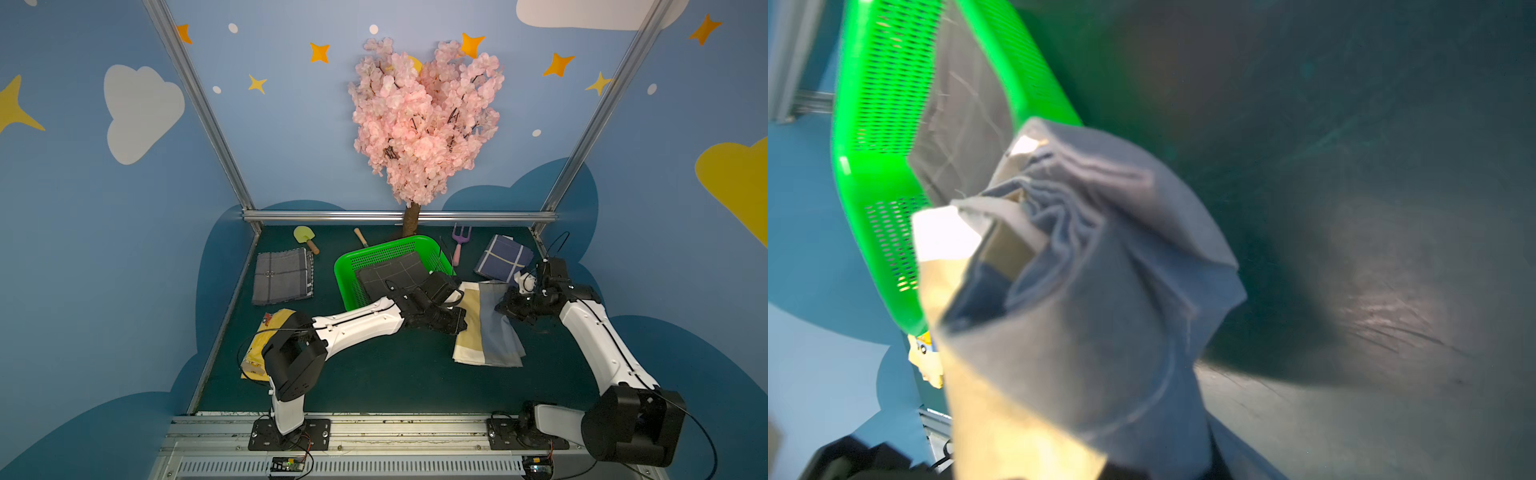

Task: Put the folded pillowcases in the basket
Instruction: Place the pillowcase in the basket.

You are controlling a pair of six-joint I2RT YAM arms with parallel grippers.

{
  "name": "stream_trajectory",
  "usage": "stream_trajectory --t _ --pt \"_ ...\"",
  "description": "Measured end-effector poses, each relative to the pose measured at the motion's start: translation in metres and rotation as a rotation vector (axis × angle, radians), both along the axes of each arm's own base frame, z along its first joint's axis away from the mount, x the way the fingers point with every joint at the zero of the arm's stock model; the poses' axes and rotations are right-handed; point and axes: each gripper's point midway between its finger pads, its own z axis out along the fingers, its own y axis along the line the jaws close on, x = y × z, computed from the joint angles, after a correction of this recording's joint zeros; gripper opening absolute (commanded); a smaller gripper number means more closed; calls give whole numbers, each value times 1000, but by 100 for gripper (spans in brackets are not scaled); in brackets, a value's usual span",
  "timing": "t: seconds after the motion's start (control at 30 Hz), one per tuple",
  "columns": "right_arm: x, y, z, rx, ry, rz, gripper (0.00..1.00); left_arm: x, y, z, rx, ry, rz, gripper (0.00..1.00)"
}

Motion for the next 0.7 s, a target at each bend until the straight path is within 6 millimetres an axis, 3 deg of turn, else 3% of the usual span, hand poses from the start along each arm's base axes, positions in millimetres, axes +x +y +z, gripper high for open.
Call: stream_trajectory --t 0.13,0.3,0.7 --pt "12 15 33 12 -81 40 0 9 5 30 -10 -75 18 3" --pt "30 40 67 31 -150 96 0 29 27 36 0 -93 76 3" --pt "102 106 77 49 -154 223 0 90 105 57 11 -145 268 3"
